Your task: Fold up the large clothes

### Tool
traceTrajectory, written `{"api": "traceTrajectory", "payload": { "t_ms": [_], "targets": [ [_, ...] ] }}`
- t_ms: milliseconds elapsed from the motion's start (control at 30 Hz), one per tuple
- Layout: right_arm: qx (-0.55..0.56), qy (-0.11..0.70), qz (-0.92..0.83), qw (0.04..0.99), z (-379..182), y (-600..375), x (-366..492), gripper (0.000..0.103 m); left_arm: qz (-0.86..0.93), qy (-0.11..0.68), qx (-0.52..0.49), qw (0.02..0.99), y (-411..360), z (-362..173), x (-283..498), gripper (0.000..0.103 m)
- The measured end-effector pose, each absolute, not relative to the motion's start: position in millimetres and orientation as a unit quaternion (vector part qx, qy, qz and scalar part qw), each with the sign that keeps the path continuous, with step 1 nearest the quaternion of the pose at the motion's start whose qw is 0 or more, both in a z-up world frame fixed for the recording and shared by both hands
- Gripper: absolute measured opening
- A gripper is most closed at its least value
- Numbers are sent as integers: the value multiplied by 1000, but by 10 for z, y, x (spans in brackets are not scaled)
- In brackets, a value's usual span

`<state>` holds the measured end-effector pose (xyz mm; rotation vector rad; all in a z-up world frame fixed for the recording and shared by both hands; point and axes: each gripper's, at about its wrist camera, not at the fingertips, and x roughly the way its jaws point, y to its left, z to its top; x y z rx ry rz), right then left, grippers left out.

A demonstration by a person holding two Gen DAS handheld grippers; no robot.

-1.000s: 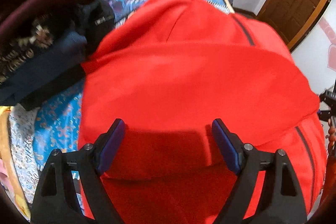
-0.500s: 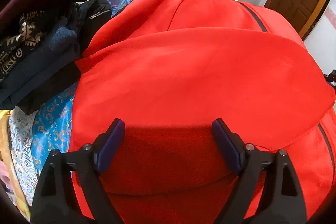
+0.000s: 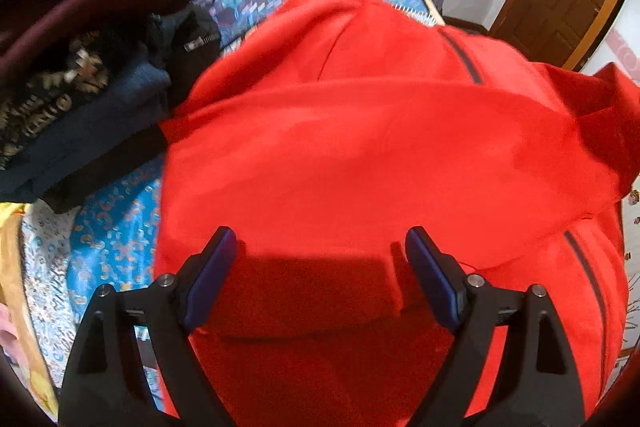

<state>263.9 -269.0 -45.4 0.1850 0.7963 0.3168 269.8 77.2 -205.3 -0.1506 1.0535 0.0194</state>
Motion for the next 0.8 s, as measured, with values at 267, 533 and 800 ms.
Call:
{"api": "traceTrajectory", "payload": {
  "t_ms": [267, 533, 800],
  "targets": [
    [22, 487, 197, 850, -1203, -2108, 2678, 11, 5, 482, -55, 874, 782, -1848, 2518, 86],
    [12, 507, 184, 842, -1149, -2192, 2581, 12, 0, 476, -10, 879, 642, -1839, 2407, 86],
    [96, 460, 150, 870, -838, -2560, 2463, 49, 0, 464, -17, 886, 609, -1764, 2425, 86]
  ]
}}
